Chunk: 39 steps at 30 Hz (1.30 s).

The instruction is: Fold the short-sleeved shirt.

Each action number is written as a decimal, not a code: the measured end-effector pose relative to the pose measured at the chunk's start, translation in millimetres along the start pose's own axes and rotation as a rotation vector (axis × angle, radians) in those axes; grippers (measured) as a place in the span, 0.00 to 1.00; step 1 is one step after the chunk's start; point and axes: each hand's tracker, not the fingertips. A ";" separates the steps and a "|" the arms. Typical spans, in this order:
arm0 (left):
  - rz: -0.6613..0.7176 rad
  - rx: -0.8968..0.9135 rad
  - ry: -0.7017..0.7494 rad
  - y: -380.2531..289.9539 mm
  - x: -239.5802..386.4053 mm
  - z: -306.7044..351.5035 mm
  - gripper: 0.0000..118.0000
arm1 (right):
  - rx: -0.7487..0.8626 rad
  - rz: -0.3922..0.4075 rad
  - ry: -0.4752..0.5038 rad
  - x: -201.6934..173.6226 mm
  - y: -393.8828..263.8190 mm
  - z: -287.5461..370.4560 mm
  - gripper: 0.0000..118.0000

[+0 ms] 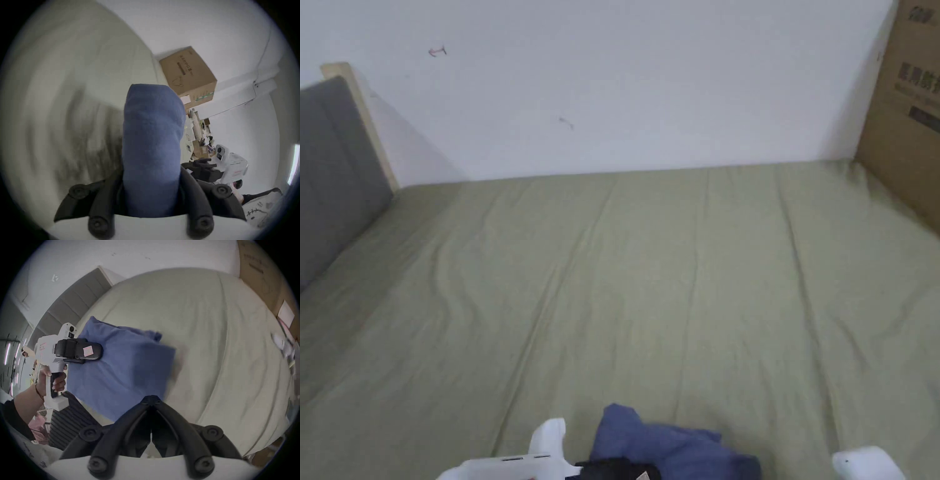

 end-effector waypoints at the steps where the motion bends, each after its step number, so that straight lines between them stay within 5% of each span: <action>1: -0.027 0.018 0.023 4.0 3.8 18.8 0.19 | 0.022 0.012 -0.008 -4.6 3.1 10.4 0.00; 11: -0.007 0.167 0.500 67.2 -46.2 210.4 0.19 | 0.097 0.016 -0.016 -30.4 12.7 61.4 0.00; 17: -0.136 0.066 1.030 85.4 -73.5 252.0 0.24 | 0.073 0.008 -0.060 -27.9 13.5 56.7 0.00; 18: -0.166 0.043 1.101 85.0 -74.5 249.3 0.34 | 0.071 0.006 -0.062 -28.5 14.0 55.9 0.00; 20: -0.188 0.040 1.186 82.0 -82.4 254.5 0.84 | 0.068 0.004 -0.068 -28.1 16.5 52.4 0.00; 21: -0.180 0.042 1.222 81.0 -85.6 257.8 1.00 | 0.068 0.005 -0.071 -29.3 17.4 52.0 0.00; 30: -0.215 0.192 1.125 55.9 -53.6 277.3 0.95 | 0.103 0.043 -0.086 -37.2 26.9 52.4 0.00; 36: -0.079 0.066 0.854 42.8 -39.0 227.6 0.95 | 0.115 0.039 -0.078 -34.5 26.1 54.8 0.00; 38: -0.083 -0.036 0.746 21.1 -3.5 167.6 0.81 | 0.114 0.034 -0.078 -32.5 24.5 54.5 0.00; 39: -0.126 -0.051 0.739 13.8 10.0 143.9 0.53 | 0.112 0.030 -0.083 -30.9 23.2 53.5 0.00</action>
